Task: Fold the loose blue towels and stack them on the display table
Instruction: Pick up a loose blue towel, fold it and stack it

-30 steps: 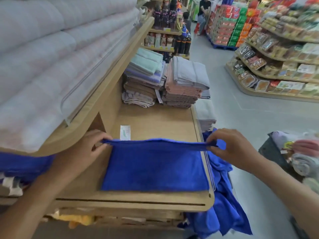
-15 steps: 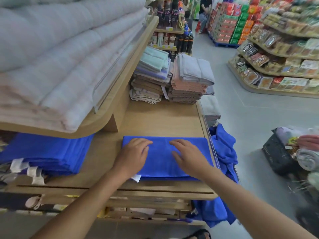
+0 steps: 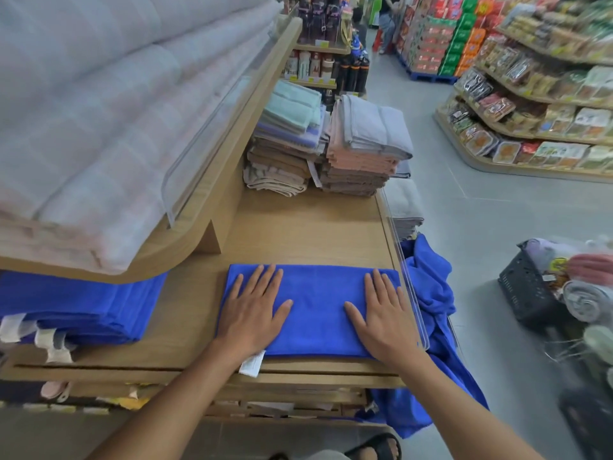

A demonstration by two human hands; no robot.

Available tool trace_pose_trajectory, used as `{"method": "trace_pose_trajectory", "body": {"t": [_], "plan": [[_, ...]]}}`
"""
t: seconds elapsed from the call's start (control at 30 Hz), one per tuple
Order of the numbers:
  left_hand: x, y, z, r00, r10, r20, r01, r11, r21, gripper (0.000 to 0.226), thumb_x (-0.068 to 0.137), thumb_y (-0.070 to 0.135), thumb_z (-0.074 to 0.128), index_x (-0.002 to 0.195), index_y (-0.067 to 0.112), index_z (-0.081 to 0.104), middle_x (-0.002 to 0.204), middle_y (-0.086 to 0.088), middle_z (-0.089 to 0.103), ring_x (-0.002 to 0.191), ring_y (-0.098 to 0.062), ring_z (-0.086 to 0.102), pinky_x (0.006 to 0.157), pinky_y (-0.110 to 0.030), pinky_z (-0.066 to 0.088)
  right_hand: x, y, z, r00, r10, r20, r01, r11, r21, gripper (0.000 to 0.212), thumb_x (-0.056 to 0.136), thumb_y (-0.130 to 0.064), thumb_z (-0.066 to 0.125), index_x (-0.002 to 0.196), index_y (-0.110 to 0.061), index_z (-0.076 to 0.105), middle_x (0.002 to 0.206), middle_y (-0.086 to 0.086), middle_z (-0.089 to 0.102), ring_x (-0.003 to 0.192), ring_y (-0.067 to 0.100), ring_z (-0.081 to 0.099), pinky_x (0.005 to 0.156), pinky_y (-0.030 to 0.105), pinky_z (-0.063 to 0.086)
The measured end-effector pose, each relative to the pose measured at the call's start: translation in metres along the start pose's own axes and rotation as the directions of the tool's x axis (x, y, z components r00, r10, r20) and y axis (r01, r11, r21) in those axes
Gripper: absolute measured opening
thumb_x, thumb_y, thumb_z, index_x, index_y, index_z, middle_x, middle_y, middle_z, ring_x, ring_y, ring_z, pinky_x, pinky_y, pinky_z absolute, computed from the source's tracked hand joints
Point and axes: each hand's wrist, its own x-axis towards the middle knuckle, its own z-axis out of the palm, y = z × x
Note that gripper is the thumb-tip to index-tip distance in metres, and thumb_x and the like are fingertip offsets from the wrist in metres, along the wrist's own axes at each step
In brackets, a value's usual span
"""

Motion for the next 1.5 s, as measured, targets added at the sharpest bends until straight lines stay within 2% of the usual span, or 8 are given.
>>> {"method": "trace_pose_trajectory", "body": {"t": [0.5, 0.73, 0.9, 0.97, 1.07, 1.17, 1.3, 1.5], "plan": [[0.021, -0.003, -0.002, 0.996, -0.090, -0.015, 0.090, 0.996, 0.002, 0.077, 0.098, 0.065, 0.012, 0.163, 0.025, 0.006, 0.171, 0.007, 0.005, 0.157, -0.013, -0.002, 0.127, -0.045, -0.002, 0.040, -0.013, -0.015, 0.999, -0.054, 0.004, 0.054, 0.999, -0.001, 0.081, 0.102, -0.066, 0.022, 0.165, -0.017, 0.007, 0.172, 0.005, 0.004, 0.159, 0.020, 0.000, 0.129, 0.039, 0.002], [0.020, 0.001, -0.002, 0.992, -0.123, 0.017, 0.123, 0.992, -0.012, 0.079, 0.097, 0.064, 0.010, 0.163, 0.021, 0.000, 0.171, 0.005, -0.003, 0.156, -0.016, -0.010, 0.125, -0.051, -0.007, 0.018, -0.009, -0.031, 0.991, 0.131, 0.029, -0.123, 0.973, -0.193, 0.071, 0.105, -0.037, 0.039, 0.156, 0.004, 0.013, 0.146, 0.022, 0.046, 0.125, 0.035, 0.050, 0.108, 0.040, 0.038], [0.016, 0.026, 0.005, 0.999, 0.027, 0.023, -0.027, 0.999, 0.017, 0.090, 0.087, 0.068, -0.003, 0.163, 0.021, 0.002, 0.170, 0.007, -0.004, 0.156, -0.013, -0.013, 0.125, -0.050, -0.009, 0.047, -0.011, -0.065, 0.924, 0.246, 0.294, -0.304, 0.937, 0.170, 0.037, 0.095, -0.020, 0.059, 0.125, -0.003, 0.044, 0.112, 0.013, 0.059, 0.090, 0.026, 0.058, 0.071, 0.034, 0.044], [0.016, 0.026, 0.007, 1.000, 0.022, 0.015, -0.022, 1.000, 0.019, 0.089, 0.087, 0.069, -0.003, 0.163, 0.021, 0.002, 0.170, 0.007, -0.004, 0.156, -0.012, -0.013, 0.125, -0.049, -0.009, 0.052, -0.011, -0.076, 0.881, 0.295, 0.369, -0.422, 0.843, 0.335, 0.036, 0.093, -0.025, 0.067, 0.117, -0.009, 0.046, 0.109, 0.007, 0.052, 0.091, 0.022, 0.052, 0.073, 0.033, 0.043], [0.016, 0.025, 0.007, 1.000, 0.021, 0.016, -0.022, 1.000, 0.018, 0.088, 0.088, 0.069, -0.003, 0.163, 0.022, 0.001, 0.170, 0.007, -0.005, 0.155, -0.013, -0.014, 0.125, -0.050, -0.009, 0.052, -0.005, -0.088, 0.777, 0.363, 0.514, -0.630, 0.458, 0.628, 0.067, 0.087, -0.037, 0.079, 0.138, -0.008, 0.047, 0.129, 0.003, 0.053, 0.115, 0.025, 0.056, 0.089, 0.039, 0.051], [0.015, 0.027, 0.007, 1.000, 0.015, 0.022, -0.015, 1.000, 0.001, 0.087, 0.089, 0.069, -0.001, 0.163, 0.022, -0.001, 0.170, 0.007, -0.006, 0.155, -0.013, -0.014, 0.124, -0.050, -0.011, 0.045, 0.002, -0.095, 0.721, 0.283, 0.633, -0.684, 0.144, 0.715, 0.055, 0.087, -0.030, 0.081, 0.131, -0.009, 0.057, 0.123, 0.009, 0.066, 0.109, 0.029, 0.067, 0.090, 0.044, 0.059], [0.016, 0.027, 0.008, 0.999, 0.012, 0.043, -0.012, 1.000, 0.000, 0.083, 0.094, 0.069, 0.004, 0.162, 0.022, -0.004, 0.170, 0.007, -0.007, 0.155, -0.014, -0.015, 0.124, -0.051, -0.011, 0.039, -0.012, -0.111, 0.847, 0.192, 0.496, -0.526, 0.164, 0.834, 0.026, 0.091, -0.022, 0.074, 0.114, -0.010, 0.069, 0.116, 0.012, 0.074, 0.106, 0.032, 0.071, 0.094, 0.047, 0.059], [0.013, 0.027, 0.003, 0.999, 0.041, 0.012, -0.041, 0.999, 0.012, 0.077, 0.099, 0.063, 0.006, 0.163, 0.020, 0.001, 0.171, 0.005, -0.002, 0.157, -0.017, -0.008, 0.125, -0.052, -0.004, 0.042, -0.078, -0.145, 0.962, -0.052, 0.267, -0.239, 0.305, 0.922, 0.026, 0.090, -0.016, 0.076, 0.114, -0.021, 0.066, 0.101, 0.009, 0.079, 0.093, 0.025, 0.076, 0.074, 0.040, 0.063]]}}
